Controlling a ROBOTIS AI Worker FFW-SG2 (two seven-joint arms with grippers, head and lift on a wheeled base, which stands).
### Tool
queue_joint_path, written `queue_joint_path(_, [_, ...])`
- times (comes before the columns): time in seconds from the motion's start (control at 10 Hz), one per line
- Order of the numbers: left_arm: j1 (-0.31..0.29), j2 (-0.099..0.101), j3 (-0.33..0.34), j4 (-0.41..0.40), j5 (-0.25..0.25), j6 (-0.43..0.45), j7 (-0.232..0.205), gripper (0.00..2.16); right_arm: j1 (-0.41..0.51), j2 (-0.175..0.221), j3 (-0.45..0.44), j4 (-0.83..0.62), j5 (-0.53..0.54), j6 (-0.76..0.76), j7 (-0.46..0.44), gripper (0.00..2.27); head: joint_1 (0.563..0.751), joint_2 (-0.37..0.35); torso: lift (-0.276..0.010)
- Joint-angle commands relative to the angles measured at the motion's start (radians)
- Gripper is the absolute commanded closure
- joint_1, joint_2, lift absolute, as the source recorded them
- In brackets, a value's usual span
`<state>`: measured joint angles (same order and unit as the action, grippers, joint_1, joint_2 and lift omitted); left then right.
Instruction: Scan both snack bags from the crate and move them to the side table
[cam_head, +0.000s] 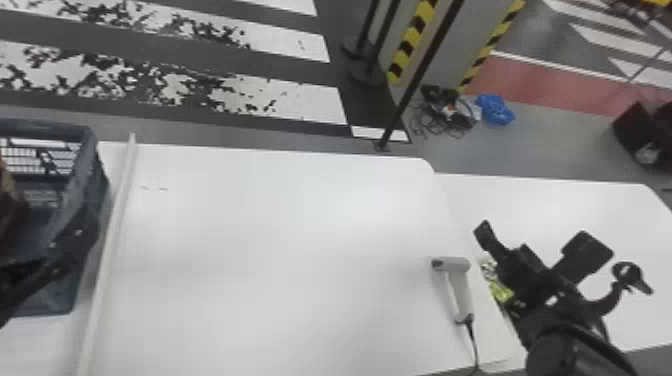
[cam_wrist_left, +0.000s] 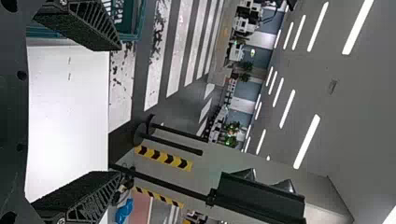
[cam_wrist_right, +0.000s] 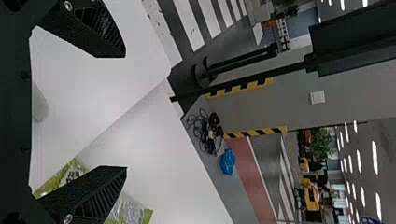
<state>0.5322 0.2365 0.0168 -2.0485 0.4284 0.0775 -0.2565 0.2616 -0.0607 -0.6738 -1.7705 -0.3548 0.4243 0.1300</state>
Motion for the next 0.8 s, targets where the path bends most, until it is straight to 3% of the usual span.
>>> queue_joint_path(0.0, [0.002,0.0,-0.014,-0.01,-0.013,0.002,0.016,0.04,0.102,0.055,0.103,-0.165,-0.007,0.008,-0.006,0.08,0.695,-0.35,-0.029])
queue_joint_path(0.3, [0.008,0.0,-0.034,-0.016,-0.023,0.002,0.02,0.04,0.251,0.062,0.237,-0.336,-0.003,-0.045,-0.006,0.08,0.695,-0.35,-0.029])
queue_joint_path(0.5, [0.031,-0.008,-0.047,-0.027,-0.045,-0.001,0.036,0.04,0.355,0.062,0.349,-0.408,0.017,-0.149,0.002,0.08,0.695,-0.298,-0.029])
queue_joint_path(0.7, [0.068,-0.026,-0.049,-0.038,-0.072,-0.044,0.052,0.04,0.397,0.062,0.479,-0.415,0.131,-0.256,0.025,0.09,0.695,-0.239,-0.029])
